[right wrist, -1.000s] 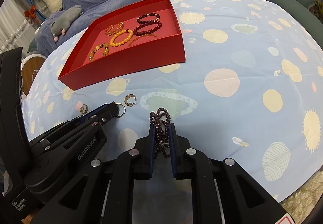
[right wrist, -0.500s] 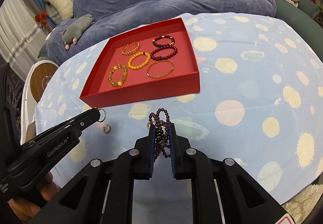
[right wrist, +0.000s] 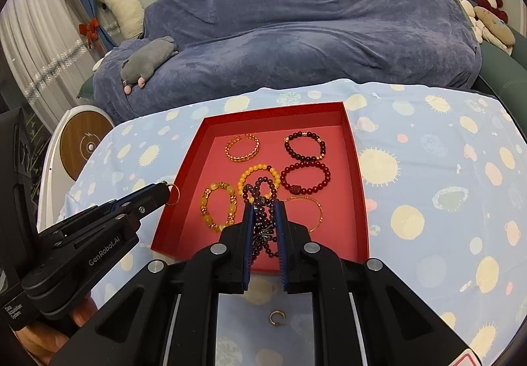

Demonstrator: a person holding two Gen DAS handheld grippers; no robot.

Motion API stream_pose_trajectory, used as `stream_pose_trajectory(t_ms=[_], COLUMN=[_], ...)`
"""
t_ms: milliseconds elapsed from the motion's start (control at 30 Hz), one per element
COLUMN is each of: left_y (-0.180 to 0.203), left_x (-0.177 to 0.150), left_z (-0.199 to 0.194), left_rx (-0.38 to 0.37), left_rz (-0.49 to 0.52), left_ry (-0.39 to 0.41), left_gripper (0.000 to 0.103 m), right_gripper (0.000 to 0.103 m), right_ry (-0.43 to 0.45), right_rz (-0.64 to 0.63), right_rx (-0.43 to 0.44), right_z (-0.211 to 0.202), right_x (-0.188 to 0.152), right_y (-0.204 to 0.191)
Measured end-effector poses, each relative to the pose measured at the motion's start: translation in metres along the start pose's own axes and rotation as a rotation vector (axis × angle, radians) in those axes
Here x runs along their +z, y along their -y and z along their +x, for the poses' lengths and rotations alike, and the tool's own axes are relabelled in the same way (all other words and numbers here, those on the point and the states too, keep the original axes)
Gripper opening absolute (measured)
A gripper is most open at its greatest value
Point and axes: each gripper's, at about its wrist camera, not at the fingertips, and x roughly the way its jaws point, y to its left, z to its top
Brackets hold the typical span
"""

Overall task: Organize jewelry
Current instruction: 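Carry the garnet bracelet and ring into the red box and open both grippers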

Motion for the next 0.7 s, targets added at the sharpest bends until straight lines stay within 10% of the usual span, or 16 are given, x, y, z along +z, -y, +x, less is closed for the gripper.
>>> stream_pose_trajectory(t_ms=[700], left_y=[-0.017], left_x=[0.026], left_z=[0.091], left_rx=[0.036], left_rz=[-0.009], left_ry=[-0.077], left_gripper=[0.009], right_gripper=[0.013], right_ry=[-0.163], right_rz=[-0.042], right_rx=[0.030], right_z=[0.098], right_x=[-0.009], right_y=[-0.011])
